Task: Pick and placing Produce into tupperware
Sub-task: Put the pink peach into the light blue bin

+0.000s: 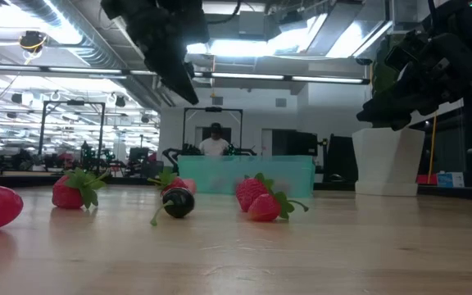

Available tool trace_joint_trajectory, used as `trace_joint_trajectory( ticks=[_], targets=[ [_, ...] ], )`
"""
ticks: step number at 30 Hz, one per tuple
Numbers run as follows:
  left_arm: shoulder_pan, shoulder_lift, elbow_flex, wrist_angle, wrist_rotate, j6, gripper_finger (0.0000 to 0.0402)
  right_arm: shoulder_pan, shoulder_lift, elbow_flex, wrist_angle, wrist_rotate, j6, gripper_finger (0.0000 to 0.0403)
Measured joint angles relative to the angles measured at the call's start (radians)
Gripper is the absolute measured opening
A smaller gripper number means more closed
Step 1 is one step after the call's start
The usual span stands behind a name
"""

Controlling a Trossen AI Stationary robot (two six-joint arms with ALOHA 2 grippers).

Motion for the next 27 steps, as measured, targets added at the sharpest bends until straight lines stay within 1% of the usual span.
trace_joint_trajectory(
  ticks=[7, 13, 16, 18, 20, 22, 27],
  targets=[
    [-0.066, 0.0, 0.0, -0.007, 0.0, -0.02, 0.0082, 0.0, 0.0, 0.0, 0.0, 0.0, 0.0, 0.0154],
    [-0.095, 0.0, 0.0, -0.026, -0.005, -0.041, 0.007, 0.0, 0.0, 0.0, 0.0, 0.0, 0.0, 0.0154],
    [-0.103, 0.0, 0.0, -0.026, -0.043, -0.069, 0.0067, 0.0, 0.0, 0.0, 0.0, 0.0, 0.0, 0.0154],
    [-0.113, 0.0, 0.0, -0.026, -0.111, -0.082, 0.0066, 0.0, 0.0, 0.0, 0.0, 0.0, 0.0, 0.0154],
    [-0.123, 0.003, 0.0, -0.026, -0.191, -0.093, 0.0072, 0.0, 0.0, 0.0, 0.0, 0.0, 0.0, 0.0154],
    [-0.129, 0.014, 0.0, -0.02, -0.236, -0.097, 0.0081, 0.0, 0.0, 0.0, 0.0, 0.0, 0.0, 0.0154],
    [-0.132, 0.07, 0.001, -0.019, -0.239, -0.1, 0.0115, 0.0, 0.0, 0.0, 0.001, 0.0, 0.0, 0.0154]
  ],
)
